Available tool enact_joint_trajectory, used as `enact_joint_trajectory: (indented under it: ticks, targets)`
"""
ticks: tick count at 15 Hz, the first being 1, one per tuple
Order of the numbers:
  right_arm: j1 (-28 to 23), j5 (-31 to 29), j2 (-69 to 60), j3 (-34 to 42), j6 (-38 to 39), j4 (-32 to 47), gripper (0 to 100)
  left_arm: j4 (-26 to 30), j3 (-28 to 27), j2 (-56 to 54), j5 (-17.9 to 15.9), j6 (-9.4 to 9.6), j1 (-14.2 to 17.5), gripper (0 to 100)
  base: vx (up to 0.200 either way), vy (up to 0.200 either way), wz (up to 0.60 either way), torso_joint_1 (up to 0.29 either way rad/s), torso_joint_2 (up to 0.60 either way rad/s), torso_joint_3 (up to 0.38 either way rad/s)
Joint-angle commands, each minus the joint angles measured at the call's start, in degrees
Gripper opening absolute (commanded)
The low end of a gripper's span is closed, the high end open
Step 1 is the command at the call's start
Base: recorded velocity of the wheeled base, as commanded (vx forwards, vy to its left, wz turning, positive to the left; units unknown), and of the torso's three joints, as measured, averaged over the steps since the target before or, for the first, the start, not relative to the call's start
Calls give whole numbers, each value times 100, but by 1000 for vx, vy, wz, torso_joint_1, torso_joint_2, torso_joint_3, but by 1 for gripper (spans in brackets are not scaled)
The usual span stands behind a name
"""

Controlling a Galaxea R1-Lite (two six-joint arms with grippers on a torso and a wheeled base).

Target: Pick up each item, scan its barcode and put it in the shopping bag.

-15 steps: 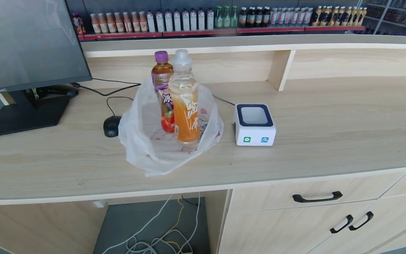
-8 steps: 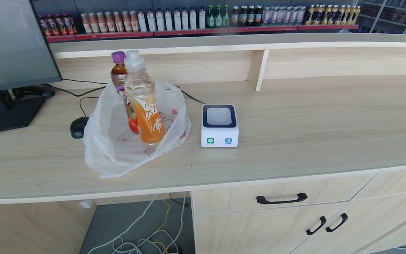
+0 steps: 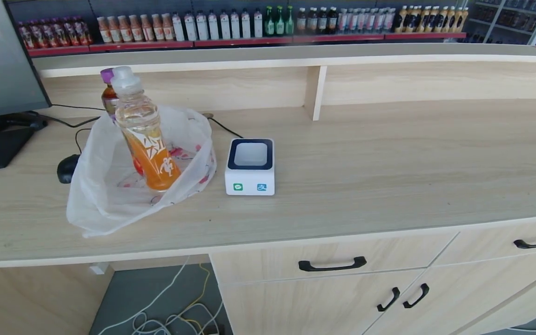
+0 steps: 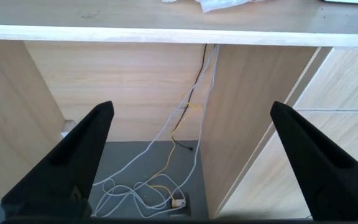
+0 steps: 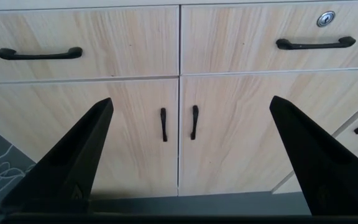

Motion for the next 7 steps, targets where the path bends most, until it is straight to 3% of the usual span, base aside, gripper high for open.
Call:
enact_joint_trajectory:
  ticks: [1, 7]
  targets:
    - [10, -1, 7, 2, 0, 2, 100, -2, 0, -2, 0, -9, 14, 100, 0, 0, 0, 0, 0, 0]
    - [10, -1, 7, -6, 0, 2, 100, -2, 0, -2, 0, -9, 14, 100, 0, 0, 0, 0, 0, 0]
